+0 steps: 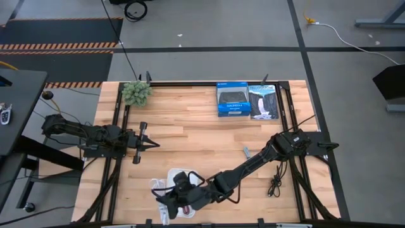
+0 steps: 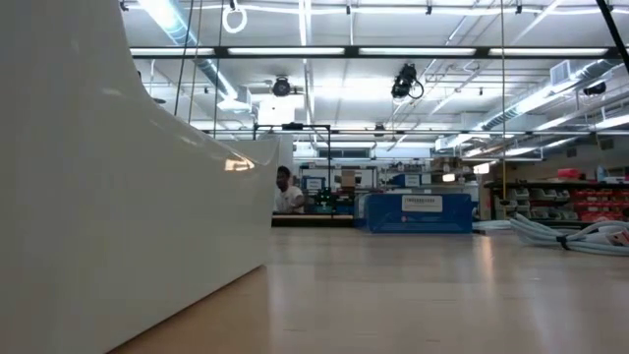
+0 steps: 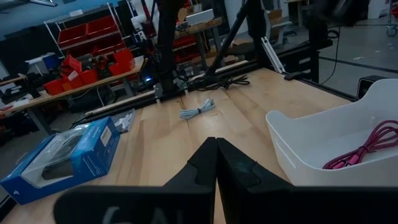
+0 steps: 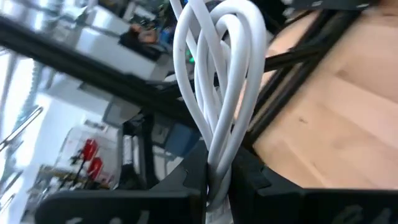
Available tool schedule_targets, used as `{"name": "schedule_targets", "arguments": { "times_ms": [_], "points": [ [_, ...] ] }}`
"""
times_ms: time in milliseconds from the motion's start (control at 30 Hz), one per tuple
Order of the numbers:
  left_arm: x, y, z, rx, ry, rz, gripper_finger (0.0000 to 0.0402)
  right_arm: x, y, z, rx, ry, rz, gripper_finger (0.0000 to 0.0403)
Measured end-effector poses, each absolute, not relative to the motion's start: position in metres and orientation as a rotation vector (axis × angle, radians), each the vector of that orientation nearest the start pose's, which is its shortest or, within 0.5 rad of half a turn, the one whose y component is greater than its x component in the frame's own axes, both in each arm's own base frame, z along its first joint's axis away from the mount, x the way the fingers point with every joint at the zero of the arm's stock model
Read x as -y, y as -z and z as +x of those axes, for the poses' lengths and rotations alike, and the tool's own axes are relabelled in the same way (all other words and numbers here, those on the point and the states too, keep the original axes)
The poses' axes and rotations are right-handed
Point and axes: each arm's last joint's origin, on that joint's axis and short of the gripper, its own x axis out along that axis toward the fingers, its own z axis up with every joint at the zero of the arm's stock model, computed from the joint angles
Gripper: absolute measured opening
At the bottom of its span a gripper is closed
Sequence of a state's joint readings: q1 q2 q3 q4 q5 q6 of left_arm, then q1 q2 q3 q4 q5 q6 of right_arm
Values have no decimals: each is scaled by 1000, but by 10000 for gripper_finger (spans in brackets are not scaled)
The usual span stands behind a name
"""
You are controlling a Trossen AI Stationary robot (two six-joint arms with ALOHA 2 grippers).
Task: Pick and place USB-C Cables
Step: Put the white charger cable into the bin
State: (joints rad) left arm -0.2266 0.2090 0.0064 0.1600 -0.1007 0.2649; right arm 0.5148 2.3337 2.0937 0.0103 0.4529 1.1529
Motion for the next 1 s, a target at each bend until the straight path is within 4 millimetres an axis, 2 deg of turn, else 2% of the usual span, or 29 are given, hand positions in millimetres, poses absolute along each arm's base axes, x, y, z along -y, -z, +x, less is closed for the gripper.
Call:
{"name": "schedule_targets", "arguments": {
  "times_ms": [267,400,667,1000],
  "points": [
    [22,-164,108,-25,130,271,11,-254,-246,469,-377,329,1069,39],
    [22,-164,108,-25,130,271,11,-251,-238,465,-430,402,1085,38],
    [22,-164,108,-25,130,271,11,-244,-226,463,-555,447,1128,39],
    [22,-164,108,-25,131,271,11,-226,-208,468,-654,423,969,40]
  ]
}}
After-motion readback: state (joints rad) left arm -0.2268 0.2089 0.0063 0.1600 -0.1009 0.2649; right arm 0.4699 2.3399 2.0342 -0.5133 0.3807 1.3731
